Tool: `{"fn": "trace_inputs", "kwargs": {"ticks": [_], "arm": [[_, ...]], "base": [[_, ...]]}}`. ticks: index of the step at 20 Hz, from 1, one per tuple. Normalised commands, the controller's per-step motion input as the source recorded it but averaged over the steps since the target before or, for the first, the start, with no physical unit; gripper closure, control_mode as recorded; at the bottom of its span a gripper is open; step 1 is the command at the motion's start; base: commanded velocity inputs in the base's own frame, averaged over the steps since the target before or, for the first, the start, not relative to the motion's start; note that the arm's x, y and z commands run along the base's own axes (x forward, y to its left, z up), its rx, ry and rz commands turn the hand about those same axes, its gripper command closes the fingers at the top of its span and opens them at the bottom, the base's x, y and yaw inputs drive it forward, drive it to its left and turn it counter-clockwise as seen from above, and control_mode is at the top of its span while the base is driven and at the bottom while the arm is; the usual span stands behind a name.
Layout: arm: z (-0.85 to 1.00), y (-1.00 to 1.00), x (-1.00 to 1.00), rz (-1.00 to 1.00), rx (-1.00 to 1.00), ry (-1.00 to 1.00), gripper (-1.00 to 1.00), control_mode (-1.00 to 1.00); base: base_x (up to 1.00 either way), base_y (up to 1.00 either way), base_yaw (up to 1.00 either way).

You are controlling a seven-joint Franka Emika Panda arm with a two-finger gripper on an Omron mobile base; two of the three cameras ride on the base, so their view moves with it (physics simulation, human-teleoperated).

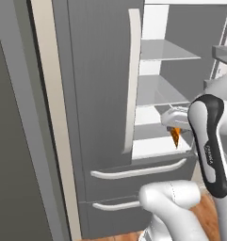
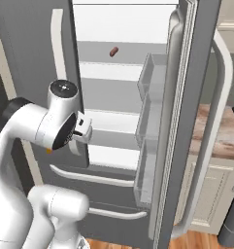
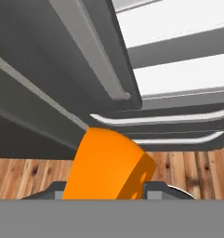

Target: Retrieve the sausage and cheese from the fridge and place them on the cutting board on the counter.

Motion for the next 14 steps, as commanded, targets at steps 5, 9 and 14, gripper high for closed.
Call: {"fn": "trace_inputs", "kwargs": {"ticks": [5,9,14], "arm": [[0.0,0.0,0.0,0.0,0.0,0.0,1.0,1.0],[0.0,0.0,0.0,0.0,0.0,0.0,1.0,1.0],[0.0,0.0,0.0,0.0,0.0,0.0,1.0,1.0]], "base": [[-1.0,0.43,0.02],[-0.96,0.4,-0.01],[-0.62,0.04,-0.48]]}}
